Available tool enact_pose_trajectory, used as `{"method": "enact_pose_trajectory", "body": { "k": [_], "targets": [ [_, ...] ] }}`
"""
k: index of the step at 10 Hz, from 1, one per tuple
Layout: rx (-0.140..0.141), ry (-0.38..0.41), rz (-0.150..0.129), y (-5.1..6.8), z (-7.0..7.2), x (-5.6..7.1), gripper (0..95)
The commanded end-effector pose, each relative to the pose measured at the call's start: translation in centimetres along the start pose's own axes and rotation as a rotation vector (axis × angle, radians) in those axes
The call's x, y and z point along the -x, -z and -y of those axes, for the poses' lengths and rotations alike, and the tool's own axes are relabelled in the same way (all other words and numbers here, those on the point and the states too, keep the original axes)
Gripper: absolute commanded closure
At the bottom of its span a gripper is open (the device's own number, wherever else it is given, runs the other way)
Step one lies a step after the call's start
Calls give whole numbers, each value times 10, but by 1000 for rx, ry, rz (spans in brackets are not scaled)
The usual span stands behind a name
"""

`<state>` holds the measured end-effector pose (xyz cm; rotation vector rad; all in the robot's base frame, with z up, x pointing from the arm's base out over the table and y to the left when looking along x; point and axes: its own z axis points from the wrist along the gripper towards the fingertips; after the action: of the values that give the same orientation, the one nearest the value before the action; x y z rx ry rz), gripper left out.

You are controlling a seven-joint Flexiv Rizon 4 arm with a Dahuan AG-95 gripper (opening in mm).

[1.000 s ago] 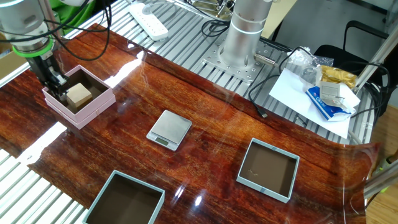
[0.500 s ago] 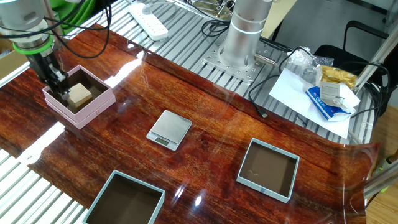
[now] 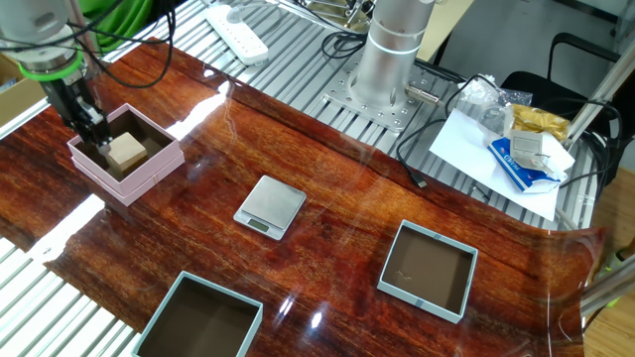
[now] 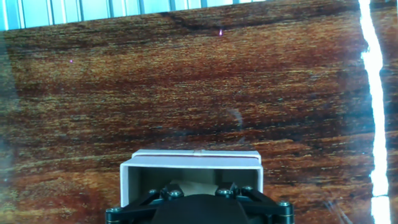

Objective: Move an object from one box to another

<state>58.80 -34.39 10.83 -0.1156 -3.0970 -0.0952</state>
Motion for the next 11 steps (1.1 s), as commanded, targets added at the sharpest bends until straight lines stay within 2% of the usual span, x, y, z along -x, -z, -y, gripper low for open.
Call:
{"method": "enact_pose_trajectory", "body": {
  "k": [1,3,4,7,11],
  "targets": [
    [-5,14,5,8,-2,-4,570],
    [-12,11,6,13,-8,-9,570],
    [-23,17,21,14,-15,-16,570],
    [-39,20,28,11,-24,-26,570],
    [-46,37,36,10,-25,-27,570]
  ]
}}
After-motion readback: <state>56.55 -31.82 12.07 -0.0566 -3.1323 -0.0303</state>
